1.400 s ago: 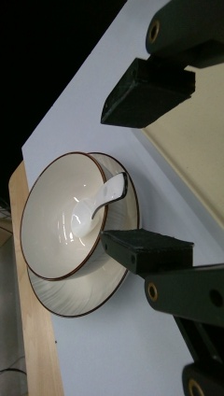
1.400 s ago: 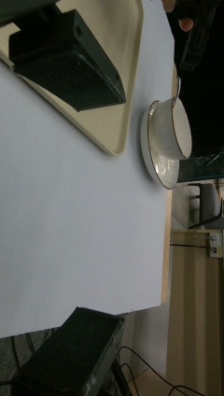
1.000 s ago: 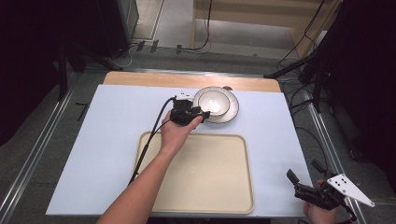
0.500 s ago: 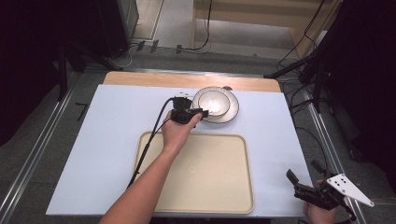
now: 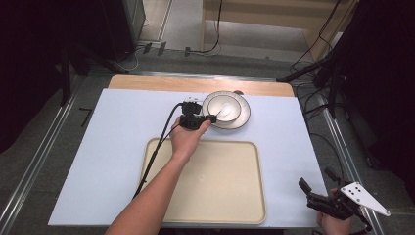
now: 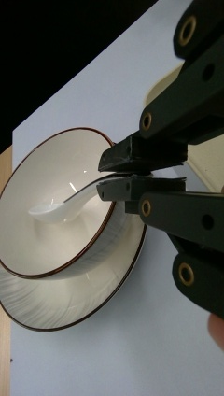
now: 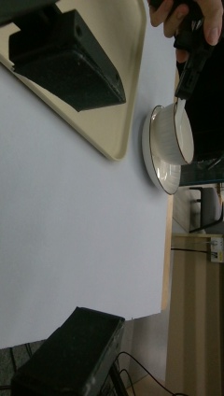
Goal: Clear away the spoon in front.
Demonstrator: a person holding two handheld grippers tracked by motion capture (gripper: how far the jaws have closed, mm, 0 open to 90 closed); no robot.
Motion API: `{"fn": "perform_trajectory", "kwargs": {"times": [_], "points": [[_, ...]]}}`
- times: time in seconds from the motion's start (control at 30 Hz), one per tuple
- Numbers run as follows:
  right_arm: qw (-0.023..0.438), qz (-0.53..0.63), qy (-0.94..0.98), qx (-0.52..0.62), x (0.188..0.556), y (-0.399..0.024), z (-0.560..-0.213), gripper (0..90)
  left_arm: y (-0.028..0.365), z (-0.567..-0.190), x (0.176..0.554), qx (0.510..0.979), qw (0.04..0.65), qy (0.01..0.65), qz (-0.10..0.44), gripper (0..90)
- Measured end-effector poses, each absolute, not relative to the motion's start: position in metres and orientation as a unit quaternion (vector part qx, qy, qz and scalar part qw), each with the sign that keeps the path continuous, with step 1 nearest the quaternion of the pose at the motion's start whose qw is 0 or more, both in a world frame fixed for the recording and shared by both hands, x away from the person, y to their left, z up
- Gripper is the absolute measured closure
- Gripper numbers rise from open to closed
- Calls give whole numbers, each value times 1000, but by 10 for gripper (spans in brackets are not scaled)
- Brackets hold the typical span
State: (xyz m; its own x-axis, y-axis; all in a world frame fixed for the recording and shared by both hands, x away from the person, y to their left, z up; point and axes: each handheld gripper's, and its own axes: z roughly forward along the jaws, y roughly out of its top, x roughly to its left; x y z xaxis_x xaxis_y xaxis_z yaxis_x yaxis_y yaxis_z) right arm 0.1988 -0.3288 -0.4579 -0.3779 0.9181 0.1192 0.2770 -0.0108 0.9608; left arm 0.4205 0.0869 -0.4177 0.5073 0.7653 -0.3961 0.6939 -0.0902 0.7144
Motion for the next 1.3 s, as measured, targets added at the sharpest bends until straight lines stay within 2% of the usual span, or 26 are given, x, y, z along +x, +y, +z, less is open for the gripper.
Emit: {"fn": "perform_trajectory", "kwargs": {"times": [0.43, 0.67, 1.3], "points": [[299, 535, 636, 469, 199, -328, -458, 0, 85, -416, 418, 746, 451, 484, 73, 878], [300, 534, 636, 470, 199, -330, -458, 0, 88, -410, 416, 737, 469, 480, 83, 879], [302, 533, 636, 469, 199, -329, -458, 0, 118, -391, 392, 716, 502, 474, 101, 879]]}}
